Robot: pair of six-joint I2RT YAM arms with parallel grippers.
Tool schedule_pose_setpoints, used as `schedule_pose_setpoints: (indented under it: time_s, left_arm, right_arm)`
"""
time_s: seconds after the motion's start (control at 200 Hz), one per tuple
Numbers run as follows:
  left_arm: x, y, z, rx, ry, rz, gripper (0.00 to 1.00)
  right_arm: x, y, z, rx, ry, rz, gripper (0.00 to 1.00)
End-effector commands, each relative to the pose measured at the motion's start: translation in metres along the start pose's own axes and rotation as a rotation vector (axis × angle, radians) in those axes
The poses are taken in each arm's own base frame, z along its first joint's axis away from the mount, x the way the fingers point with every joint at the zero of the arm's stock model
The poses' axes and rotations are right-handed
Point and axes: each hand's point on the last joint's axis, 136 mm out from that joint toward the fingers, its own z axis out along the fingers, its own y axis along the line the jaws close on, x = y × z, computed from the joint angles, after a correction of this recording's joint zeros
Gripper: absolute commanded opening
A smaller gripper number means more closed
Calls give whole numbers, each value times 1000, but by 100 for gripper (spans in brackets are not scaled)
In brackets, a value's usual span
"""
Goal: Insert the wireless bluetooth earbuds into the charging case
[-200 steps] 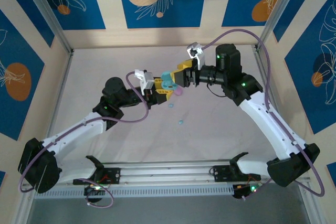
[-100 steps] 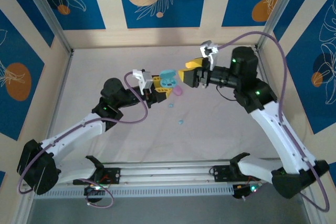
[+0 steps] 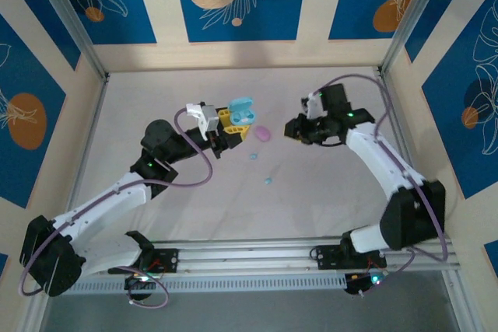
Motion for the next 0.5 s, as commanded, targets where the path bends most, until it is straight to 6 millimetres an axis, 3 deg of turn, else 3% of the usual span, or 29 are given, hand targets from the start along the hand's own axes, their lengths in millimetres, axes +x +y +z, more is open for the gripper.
schedule_pose_setpoints:
  time_s: [0.0, 0.225, 0.355, 0.495]
  left_arm:
    - [-17, -3, -6, -17, -58, 44, 31]
    - [-20, -3, -7, -20, -58, 51, 32]
    - [-21, -4, -8, -23, -61, 53, 31]
    - [-20, -4, -8, -21, -58, 52, 32]
  right_arm:
    - [36, -2, 22, 19, 159, 43, 23]
    - [64, -21, 73, 162, 309, 55, 24]
    - [72, -31, 89, 237, 340, 35, 30]
    - [65, -29, 98, 252, 328, -20, 30]
